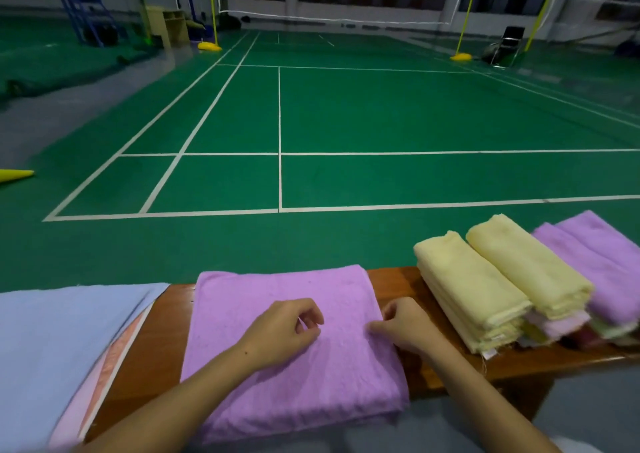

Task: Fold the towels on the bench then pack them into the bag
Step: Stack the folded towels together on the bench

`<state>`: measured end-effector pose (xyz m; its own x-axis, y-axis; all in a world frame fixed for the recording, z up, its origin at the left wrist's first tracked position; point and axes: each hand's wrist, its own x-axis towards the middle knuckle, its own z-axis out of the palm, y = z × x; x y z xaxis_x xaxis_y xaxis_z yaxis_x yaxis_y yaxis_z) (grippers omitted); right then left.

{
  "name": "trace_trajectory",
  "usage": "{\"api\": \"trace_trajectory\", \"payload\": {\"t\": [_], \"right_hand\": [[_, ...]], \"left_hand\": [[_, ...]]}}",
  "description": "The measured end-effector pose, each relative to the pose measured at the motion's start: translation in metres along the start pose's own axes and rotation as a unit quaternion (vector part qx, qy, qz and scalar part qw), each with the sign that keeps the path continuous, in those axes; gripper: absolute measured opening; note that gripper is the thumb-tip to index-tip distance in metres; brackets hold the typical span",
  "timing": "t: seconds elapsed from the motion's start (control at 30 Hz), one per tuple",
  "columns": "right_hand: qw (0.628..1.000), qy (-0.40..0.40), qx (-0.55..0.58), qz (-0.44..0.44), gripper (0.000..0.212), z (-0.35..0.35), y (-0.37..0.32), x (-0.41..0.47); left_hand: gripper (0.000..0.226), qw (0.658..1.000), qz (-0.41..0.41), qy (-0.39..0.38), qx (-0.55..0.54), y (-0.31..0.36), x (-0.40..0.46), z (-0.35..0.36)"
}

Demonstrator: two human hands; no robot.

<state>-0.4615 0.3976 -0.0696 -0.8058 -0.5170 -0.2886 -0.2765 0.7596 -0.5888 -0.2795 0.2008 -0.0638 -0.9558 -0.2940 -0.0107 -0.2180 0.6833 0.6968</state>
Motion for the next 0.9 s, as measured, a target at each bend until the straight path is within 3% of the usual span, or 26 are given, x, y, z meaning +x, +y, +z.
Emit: {"api": "trace_trajectory", "payload": {"t": [0.13, 0.23, 0.3, 0.4, 0.6, 0.77, 0.9], "right_hand": [[0.990, 0.050, 0.082, -0.104, 0.032, 0.011, -0.010, -0.001], [0.978, 0.023, 0.112, -0.177, 0.019, 0.021, -0.022, -0.005], [0.968, -0.012, 0.147, -0.202, 0.007, 0.026, -0.028, -0.009], [0.958, -0.036, 0.202, -0.202, 0.021, 0.020, -0.031, -0.017], [0.937, -0.080, 0.296, -0.167, 0.035, 0.006, -0.029, -0.035], [0.961, -0.164, 0.181, -0.128, 0.035, 0.000, -0.004, -0.052], [0.963, -0.171, 0.153, -0.140, 0.025, -0.002, 0.011, -0.058]], "left_hand": [[0.030, 0.999, 0.009, -0.022, 0.028, 0.012, 0.015, 0.008], [0.054, 0.997, 0.032, -0.050, 0.044, 0.024, 0.024, 0.007], [0.058, 0.995, 0.034, -0.092, -0.007, 0.029, 0.028, 0.002], [0.053, 0.989, 0.013, -0.128, -0.080, 0.030, 0.031, -0.007], [0.018, 0.989, 0.007, -0.121, -0.080, 0.031, 0.029, -0.006], [0.010, 0.995, 0.020, -0.034, -0.091, 0.035, 0.026, -0.022], [0.010, 0.996, 0.011, -0.006, -0.087, 0.027, 0.018, -0.034]]}}
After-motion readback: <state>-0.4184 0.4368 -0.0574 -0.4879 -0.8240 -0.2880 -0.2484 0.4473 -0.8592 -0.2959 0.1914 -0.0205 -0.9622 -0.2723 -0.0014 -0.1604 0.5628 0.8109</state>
